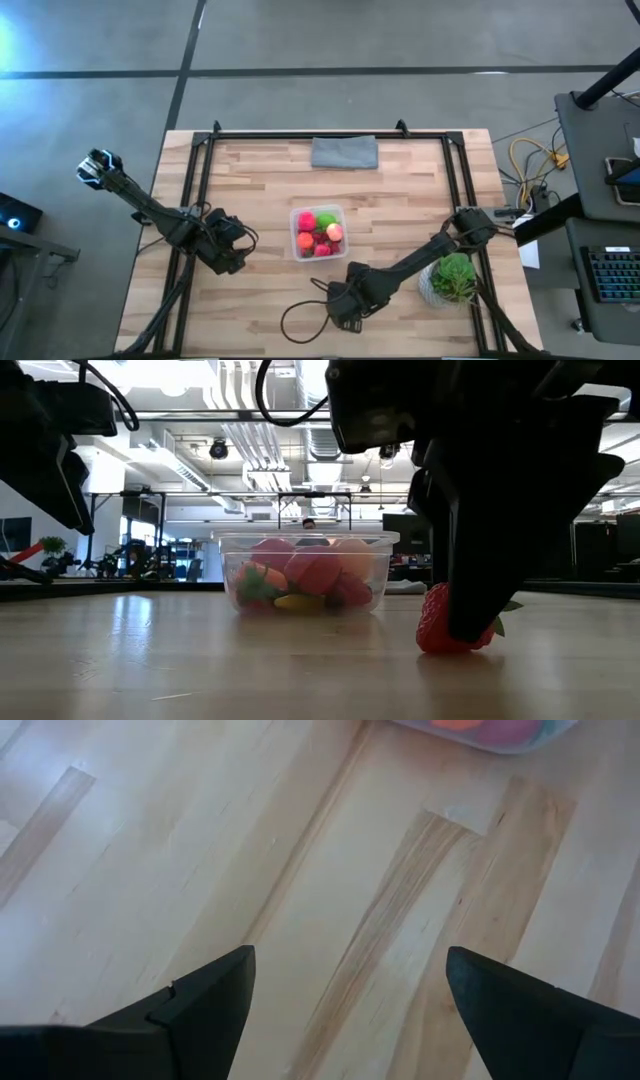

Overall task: Pick and placing Produce into tupperware
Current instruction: Put the red strawberry into the transparent container

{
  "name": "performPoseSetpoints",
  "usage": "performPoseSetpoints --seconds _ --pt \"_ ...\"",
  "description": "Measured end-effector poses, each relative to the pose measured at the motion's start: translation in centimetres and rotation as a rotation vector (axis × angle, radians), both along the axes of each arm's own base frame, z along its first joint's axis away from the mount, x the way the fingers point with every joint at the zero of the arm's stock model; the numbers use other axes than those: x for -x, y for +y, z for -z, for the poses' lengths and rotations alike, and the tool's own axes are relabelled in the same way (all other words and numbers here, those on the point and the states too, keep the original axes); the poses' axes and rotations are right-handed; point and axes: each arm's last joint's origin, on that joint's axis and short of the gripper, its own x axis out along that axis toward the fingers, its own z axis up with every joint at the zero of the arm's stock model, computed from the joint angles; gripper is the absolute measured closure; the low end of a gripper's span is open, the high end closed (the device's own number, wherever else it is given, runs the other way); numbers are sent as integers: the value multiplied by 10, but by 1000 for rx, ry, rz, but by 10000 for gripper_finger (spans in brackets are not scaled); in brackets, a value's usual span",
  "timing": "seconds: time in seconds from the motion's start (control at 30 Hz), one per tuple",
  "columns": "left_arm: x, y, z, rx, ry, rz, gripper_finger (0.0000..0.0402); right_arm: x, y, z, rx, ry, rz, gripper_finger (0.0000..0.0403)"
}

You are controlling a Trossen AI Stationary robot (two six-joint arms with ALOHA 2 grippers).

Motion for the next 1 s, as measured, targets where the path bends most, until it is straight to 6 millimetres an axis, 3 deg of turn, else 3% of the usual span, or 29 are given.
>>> performPoseSetpoints --seconds 0.6,1.0 --pt "0 0 0 -1 1 1 89 -2 0 0 -12 -16 13 255" --pt "0 0 0 -1 1 1 89 -2 0 0 -41 -16 125 255"
